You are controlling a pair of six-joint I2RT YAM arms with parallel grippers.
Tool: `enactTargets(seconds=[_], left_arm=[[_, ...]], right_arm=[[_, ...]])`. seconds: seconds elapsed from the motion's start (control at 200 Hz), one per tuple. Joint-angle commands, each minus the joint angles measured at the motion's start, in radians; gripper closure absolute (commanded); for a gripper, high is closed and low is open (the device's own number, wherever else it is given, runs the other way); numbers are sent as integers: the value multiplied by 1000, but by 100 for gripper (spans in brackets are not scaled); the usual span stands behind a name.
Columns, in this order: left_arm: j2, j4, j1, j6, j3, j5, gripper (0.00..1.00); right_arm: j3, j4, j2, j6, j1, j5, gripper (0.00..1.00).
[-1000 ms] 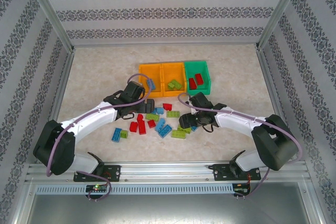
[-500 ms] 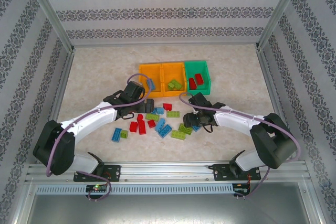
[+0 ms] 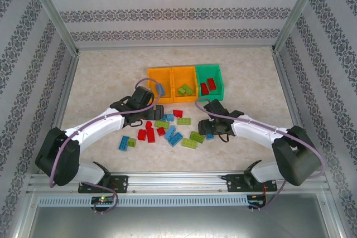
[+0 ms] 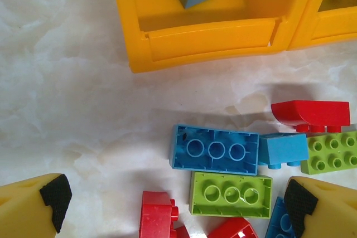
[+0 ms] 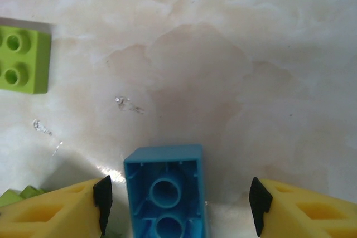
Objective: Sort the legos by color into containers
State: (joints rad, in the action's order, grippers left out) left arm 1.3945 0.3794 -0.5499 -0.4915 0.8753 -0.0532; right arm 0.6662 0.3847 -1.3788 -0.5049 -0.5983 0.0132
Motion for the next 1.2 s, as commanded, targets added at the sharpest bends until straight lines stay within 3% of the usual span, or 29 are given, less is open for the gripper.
enactTargets(seconds=[0.0,0.26,0.49,0.744,0.969,1.199], left_arm=[[4,-21,-7,-3,-14,-4,0],[1,-20,-7,-2,-17,-8,0],[-18,-16,-8,-6,-26,-28,0],[-48,7,-6,-5,-34,-82,0],[-95,84,-4,-67,-57,-209,0],[-178,150,-2,-98,-114,-251,0]], right_arm=[[-19,30,7,-33,-10,-15,31],[-1,42,-78,-49,-18,1,35],[16,45,-67,-54,-26,45,60],[63,24,-1,-42,-29,47,68],[280,-124,-81,-15,-35,-77,69],[631,-171,-351,20,-33,-229,67]])
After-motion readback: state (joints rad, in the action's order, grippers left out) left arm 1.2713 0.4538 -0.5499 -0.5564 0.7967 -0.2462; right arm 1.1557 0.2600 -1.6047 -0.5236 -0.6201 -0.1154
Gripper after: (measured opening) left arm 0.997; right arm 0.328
